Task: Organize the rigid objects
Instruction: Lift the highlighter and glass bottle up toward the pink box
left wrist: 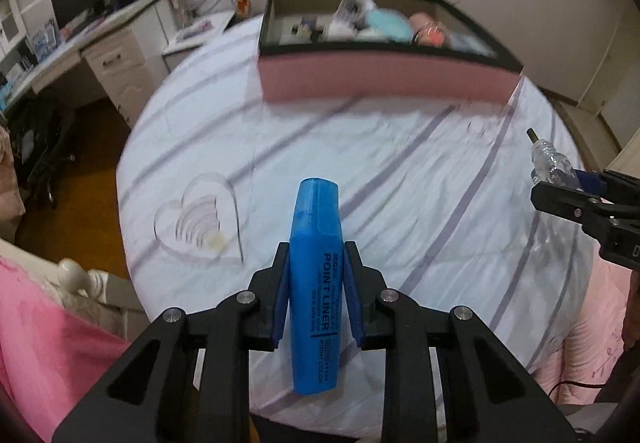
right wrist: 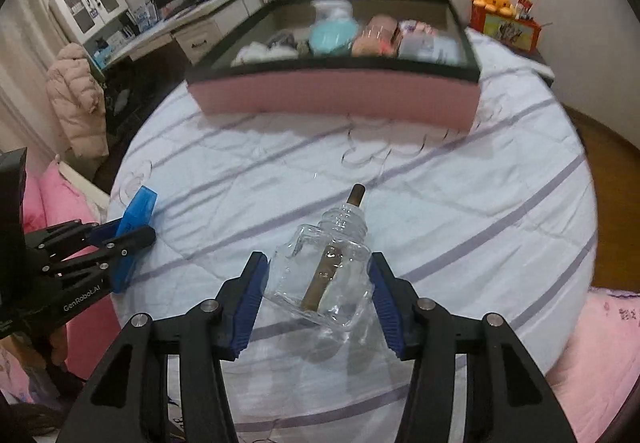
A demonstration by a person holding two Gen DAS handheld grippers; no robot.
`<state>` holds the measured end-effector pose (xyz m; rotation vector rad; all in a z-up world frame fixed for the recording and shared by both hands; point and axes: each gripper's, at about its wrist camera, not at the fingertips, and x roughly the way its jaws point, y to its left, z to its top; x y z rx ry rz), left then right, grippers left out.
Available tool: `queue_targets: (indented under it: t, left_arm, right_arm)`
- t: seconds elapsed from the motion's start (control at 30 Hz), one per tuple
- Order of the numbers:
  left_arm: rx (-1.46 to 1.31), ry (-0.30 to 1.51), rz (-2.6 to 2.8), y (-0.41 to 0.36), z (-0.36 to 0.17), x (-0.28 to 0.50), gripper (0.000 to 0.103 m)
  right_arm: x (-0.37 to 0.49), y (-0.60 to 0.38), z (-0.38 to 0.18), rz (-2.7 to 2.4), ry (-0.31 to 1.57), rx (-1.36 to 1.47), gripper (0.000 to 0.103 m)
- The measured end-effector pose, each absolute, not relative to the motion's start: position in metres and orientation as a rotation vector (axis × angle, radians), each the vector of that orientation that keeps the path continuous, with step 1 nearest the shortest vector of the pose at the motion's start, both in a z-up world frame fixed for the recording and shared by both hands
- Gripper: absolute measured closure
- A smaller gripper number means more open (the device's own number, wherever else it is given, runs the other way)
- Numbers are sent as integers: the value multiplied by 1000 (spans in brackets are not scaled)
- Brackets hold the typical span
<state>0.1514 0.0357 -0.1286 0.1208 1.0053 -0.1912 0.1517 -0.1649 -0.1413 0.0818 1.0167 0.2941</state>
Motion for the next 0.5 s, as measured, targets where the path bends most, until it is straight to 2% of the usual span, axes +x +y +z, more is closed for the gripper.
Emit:
queue_targets:
  t: [0.5]
  left_arm:
    - [171,591,-199,7,5,150,78]
  right_arm:
    - [120,-192,-7,212,620,29,50]
